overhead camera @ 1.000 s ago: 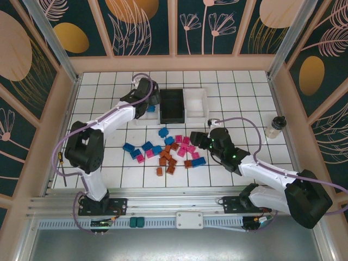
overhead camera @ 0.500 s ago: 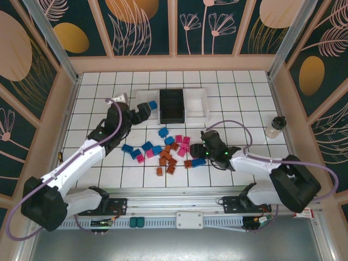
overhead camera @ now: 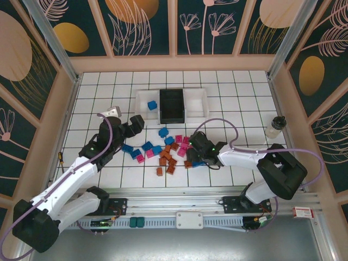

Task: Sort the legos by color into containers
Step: Pick up the lego from the bottom-center of the table.

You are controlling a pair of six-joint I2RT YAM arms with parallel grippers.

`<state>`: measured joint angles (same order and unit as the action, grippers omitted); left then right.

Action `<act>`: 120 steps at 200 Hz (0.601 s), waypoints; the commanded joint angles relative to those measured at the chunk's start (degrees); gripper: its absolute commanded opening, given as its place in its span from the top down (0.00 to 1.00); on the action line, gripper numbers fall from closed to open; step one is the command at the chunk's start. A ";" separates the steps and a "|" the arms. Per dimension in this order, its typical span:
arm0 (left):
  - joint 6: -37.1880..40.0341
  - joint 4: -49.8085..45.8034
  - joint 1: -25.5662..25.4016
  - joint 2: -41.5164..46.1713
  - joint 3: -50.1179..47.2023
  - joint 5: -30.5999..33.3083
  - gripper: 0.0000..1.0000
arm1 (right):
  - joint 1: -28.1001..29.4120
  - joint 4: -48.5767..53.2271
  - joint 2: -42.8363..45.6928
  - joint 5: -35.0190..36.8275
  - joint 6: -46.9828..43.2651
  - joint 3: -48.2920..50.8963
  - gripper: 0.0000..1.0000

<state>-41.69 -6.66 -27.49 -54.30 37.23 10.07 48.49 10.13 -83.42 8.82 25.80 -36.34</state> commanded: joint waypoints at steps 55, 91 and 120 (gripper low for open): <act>-0.74 0.07 0.06 -2.56 -0.42 -0.39 0.02 | -1.24 0.15 -1.12 0.48 0.56 0.99 0.59; -0.34 -0.92 0.06 -1.99 -0.07 -0.01 0.01 | -3.14 -0.15 1.52 2.28 0.75 1.01 0.71; -0.09 -1.50 0.06 -0.67 -0.75 0.91 0.01 | -6.05 0.98 7.85 1.29 -0.28 0.68 0.75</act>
<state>-41.69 -6.74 -27.49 -56.51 36.75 9.89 44.49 10.13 -81.17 9.19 25.89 -35.68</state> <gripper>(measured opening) 0.988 0.326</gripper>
